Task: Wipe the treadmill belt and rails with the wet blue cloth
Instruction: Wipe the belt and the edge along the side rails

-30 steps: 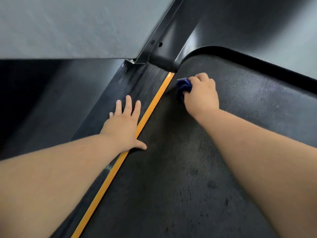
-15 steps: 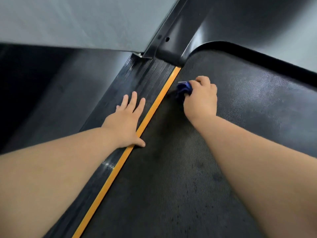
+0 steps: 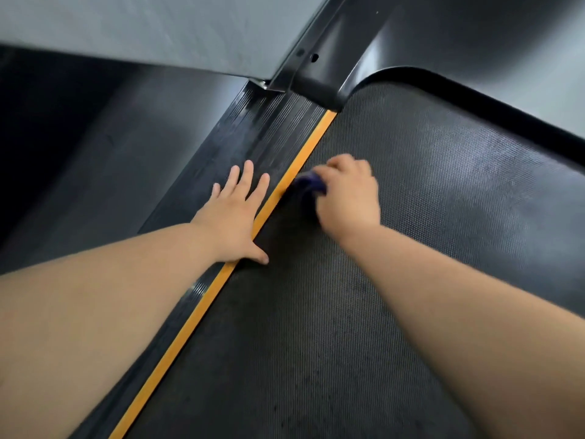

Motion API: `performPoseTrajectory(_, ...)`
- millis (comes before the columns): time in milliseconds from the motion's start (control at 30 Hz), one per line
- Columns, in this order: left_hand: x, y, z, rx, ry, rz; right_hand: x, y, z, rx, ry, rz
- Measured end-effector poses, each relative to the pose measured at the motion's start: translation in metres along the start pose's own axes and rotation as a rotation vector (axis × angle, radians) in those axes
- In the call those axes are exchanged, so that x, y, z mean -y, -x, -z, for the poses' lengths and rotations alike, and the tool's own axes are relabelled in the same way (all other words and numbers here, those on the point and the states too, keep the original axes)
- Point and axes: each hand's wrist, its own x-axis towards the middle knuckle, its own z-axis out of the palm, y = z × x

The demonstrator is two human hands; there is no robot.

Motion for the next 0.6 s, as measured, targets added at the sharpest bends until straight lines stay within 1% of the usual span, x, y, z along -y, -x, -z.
performPoseTrajectory(33,-0.002,0.0,-0.004,-0.025,-0.025,0.014,-0.01,-0.009,0.003,-0.05,-0.005,-0.115)
performPoseTrajectory(67,-0.002,-0.001,-0.007,-0.047,-0.053,0.024,-0.017,-0.012,0.003,-0.066,-0.013,-0.177)
performPoseTrajectory(100,-0.003,-0.002,-0.008,-0.057,-0.075,0.025,-0.018,-0.009,0.001,-0.057,-0.018,-0.188)
performPoseTrajectory(200,-0.002,-0.003,-0.009,-0.067,-0.085,0.019,0.003,0.033,-0.017,-0.012,-0.091,-0.079)
performPoseTrajectory(267,-0.002,-0.002,-0.008,-0.069,-0.085,0.013,0.018,0.066,-0.026,0.035,-0.093,0.046)
performPoseTrajectory(333,-0.003,-0.002,-0.007,-0.072,-0.093,0.016,0.017,0.075,-0.026,0.094,-0.076,0.174)
performPoseTrajectory(367,-0.003,-0.002,-0.007,-0.07,-0.095,0.016,0.012,0.067,-0.022,0.113,-0.062,0.208)
performPoseTrajectory(400,-0.003,-0.002,-0.008,-0.073,-0.097,0.015,0.006,0.056,-0.018,0.104,-0.045,0.194)
performPoseTrajectory(433,-0.003,-0.002,-0.009,-0.079,-0.1,0.017,-0.001,0.041,-0.013,0.053,-0.033,0.133)
performPoseTrajectory(533,-0.003,-0.002,-0.013,-0.09,-0.125,0.031,-0.019,-0.005,-0.001,-0.083,-0.049,-0.203)
performPoseTrajectory(567,-0.004,-0.003,-0.013,-0.093,-0.129,0.035,-0.017,-0.012,-0.001,-0.089,-0.048,-0.245)
performPoseTrajectory(600,-0.005,-0.003,-0.012,-0.093,-0.124,0.037,-0.01,-0.014,-0.002,-0.065,-0.049,-0.232)
